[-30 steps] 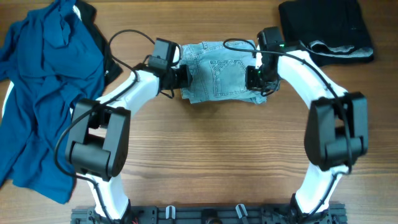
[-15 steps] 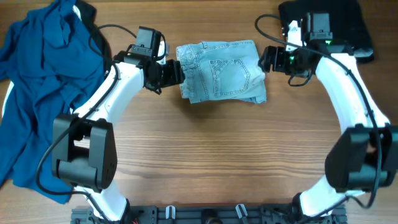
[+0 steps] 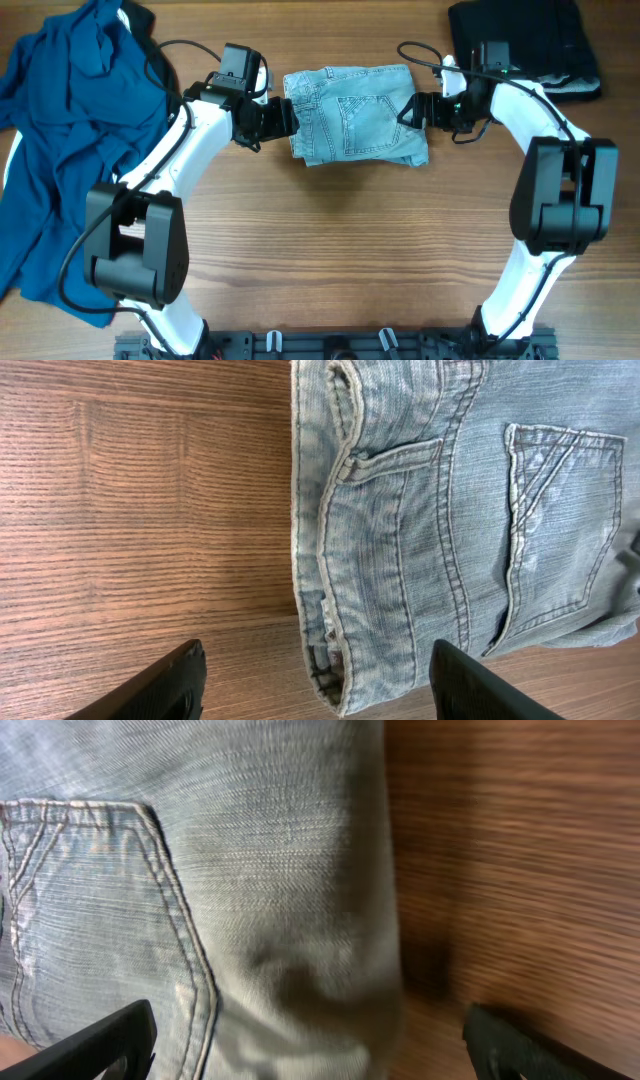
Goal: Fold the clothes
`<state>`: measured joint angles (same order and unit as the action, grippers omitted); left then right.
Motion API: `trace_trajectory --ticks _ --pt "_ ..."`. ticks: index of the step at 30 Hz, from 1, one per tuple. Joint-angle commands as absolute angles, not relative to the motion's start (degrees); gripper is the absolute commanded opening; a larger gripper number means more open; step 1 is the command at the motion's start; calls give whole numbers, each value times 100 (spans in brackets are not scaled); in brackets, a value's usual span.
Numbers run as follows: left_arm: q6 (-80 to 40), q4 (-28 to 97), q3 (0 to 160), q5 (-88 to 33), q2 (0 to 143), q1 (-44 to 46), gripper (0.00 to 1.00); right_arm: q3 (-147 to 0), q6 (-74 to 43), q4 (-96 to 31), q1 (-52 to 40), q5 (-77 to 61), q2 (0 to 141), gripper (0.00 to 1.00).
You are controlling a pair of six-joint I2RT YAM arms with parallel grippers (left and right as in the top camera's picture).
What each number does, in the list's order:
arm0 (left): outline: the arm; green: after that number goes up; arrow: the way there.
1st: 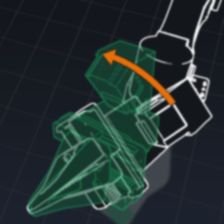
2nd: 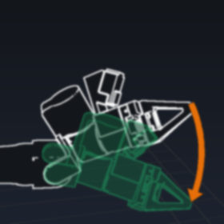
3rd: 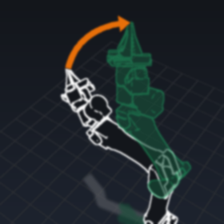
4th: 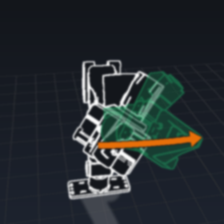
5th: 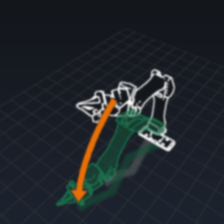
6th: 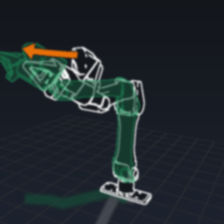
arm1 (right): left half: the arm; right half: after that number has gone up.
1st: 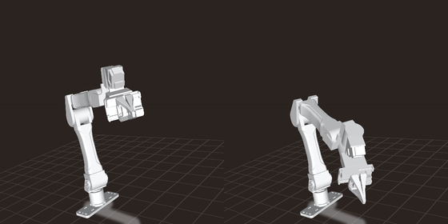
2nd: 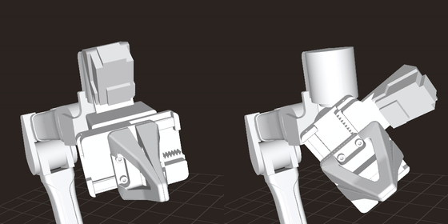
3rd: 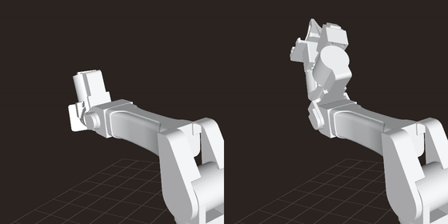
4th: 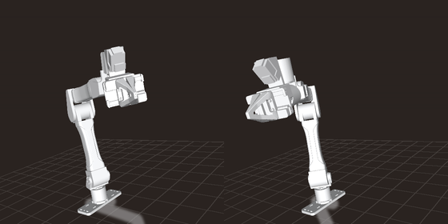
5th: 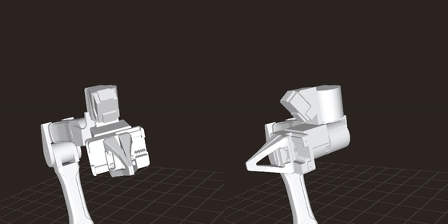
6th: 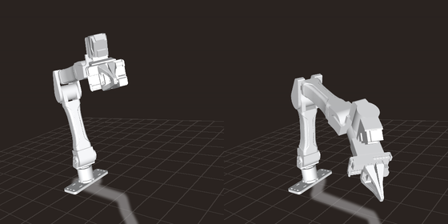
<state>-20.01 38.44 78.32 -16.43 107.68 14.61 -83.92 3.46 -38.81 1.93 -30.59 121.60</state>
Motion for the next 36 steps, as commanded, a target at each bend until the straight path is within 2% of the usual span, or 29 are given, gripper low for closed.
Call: trace_trajectory --ticks 1,2,4,5,6,8,9,12,16,19,25,29,32,33,35,36 --pt "-1946 3841 7876 -1708 10704 1490 72 -8361 497 -3848 97 -3774 12569 99" --pt "-1946 3844 7876 -1708 10704 1490 72 -8361 499 -3837 56 -3802 12632 97" --pt "-1946 3844 7876 -1708 10704 1490 72 -8361 495 -3789 -78 -3800 12733 78" --pt "-1949 3846 7876 -1708 10704 1490 72 -8361 495 -3741 -119 -3802 12731 57" --pt "-1946 3846 7876 -1710 10704 1490 72 -8364 493 -3699 -134 -3802 12728 44" --pt "-1946 3846 7876 -1708 10704 1490 72 -8368 379 -3597 -128 -3802 12726 7" --pt "-1946 3850 7876 -1708 10704 1490 72 -8368 292 -3538 -108 -3802 12717 4" --pt "-1946 3868 7876 -1708 10704 1490 72 -8527 237 -3363 14 -3778 12497 4" --pt "-1949 3865 7876 -1708 10704 1490 72 -9362 -62 -3273 215 -2880 12044 4" --pt "-1946 3870 7876 -1708 10704 1490 72 -10455 -814 -3229 515 -1931 11957 4" --pt "-1949 3988 7876 -1710 10704 1520 71 -10862 -2676 -3011 1640 -1098 11981 4" --pt "-1946 4032 7876 -1675 10704 1649 71 -10825 -2888 -3339 2165 -1098 12051 5" --pt "-1946 4034 7874 -1573 10704 1767 72 -10796 -2661 -3675 2327 -976 12064 21" --pt "-1946 4036 7876 -1540 10704 1796 72 -10796 -2526 -3774 2370 -871 12064 33" --pt "-1946 4038 7876 -1538 10704 1826 73 -10798 -2314 -3903 2425 -860 12064 68" --pt "-1946 4040 7876 -1538 10704 1826 74 -10798 -2104 -4032 2449 -854 12064 76"
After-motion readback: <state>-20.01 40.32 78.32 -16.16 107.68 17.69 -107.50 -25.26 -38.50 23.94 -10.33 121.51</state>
